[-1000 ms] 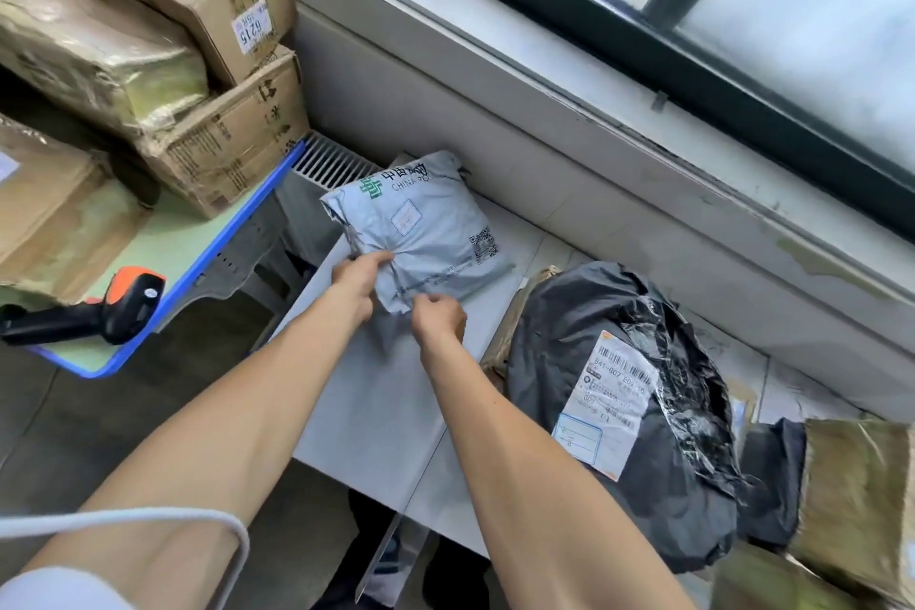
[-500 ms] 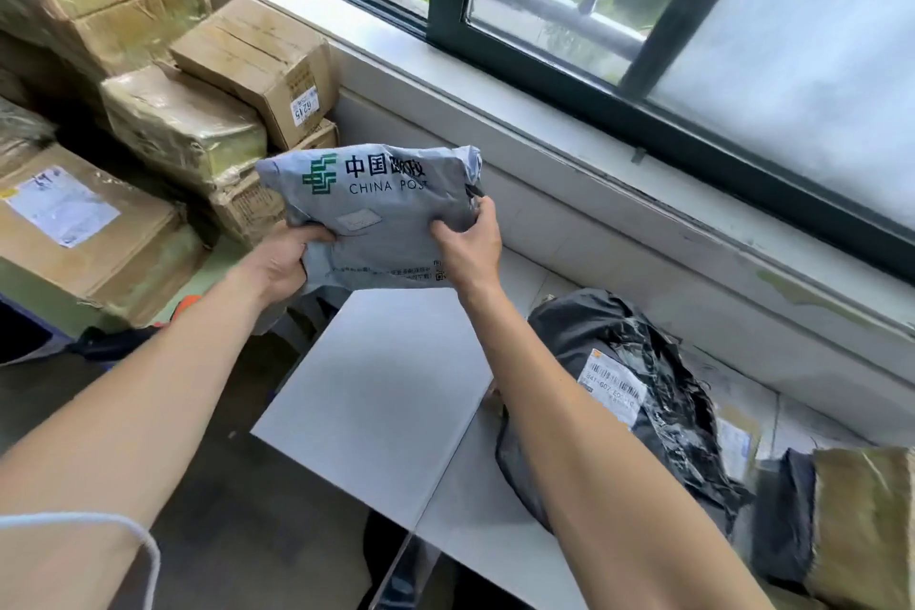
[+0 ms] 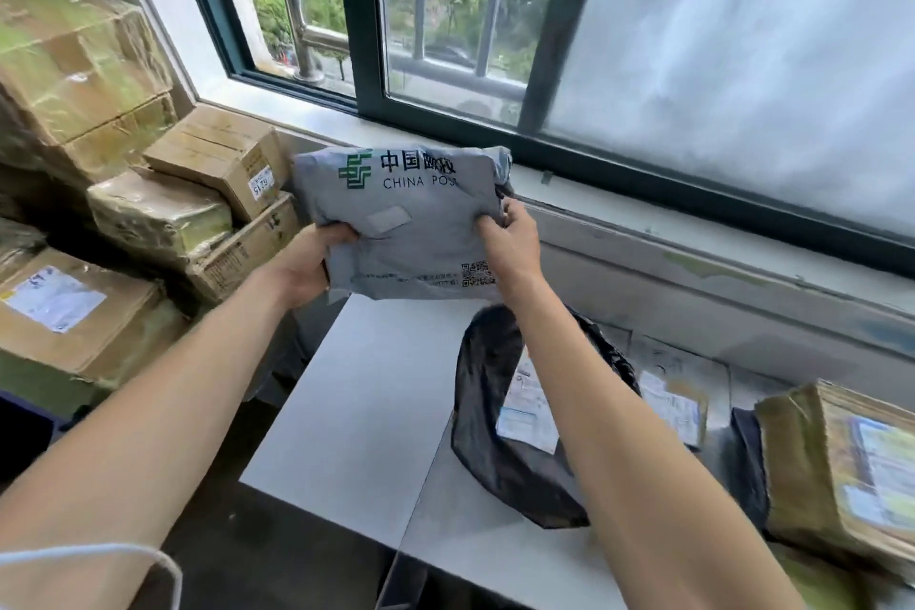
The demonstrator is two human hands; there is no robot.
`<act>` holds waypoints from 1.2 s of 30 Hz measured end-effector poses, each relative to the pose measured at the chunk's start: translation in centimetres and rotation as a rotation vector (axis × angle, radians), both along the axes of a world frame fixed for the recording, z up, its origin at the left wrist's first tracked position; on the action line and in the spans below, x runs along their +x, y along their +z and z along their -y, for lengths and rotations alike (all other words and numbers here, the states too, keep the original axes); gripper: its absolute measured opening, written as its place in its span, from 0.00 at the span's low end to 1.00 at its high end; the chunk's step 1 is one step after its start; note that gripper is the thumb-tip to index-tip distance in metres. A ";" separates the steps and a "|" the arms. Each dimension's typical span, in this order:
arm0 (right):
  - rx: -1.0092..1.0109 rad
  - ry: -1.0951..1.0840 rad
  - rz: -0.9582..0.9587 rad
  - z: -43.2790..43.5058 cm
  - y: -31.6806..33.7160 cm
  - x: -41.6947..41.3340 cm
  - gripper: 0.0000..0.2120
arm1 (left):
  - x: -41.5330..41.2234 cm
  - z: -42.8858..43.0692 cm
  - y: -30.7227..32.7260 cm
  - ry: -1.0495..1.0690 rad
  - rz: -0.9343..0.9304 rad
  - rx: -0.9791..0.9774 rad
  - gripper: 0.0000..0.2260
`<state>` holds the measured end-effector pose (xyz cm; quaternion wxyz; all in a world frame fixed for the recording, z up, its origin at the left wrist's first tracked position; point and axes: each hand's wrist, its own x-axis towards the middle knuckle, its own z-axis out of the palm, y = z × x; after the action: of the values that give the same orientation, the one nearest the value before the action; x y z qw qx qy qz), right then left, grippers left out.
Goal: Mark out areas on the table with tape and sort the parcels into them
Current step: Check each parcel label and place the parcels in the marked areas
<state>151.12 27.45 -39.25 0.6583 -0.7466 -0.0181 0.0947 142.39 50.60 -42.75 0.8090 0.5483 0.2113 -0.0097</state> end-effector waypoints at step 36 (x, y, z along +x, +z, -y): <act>-0.648 -0.160 -0.177 21.5 -5.8 -6.2 0.24 | 2.3 16.5 -4.4 -0.405 -0.372 0.523 0.13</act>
<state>144.88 5.99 -45.06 0.3914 -0.9047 0.1286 0.1082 144.68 34.14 -47.13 0.5712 0.7559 0.2374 -0.2144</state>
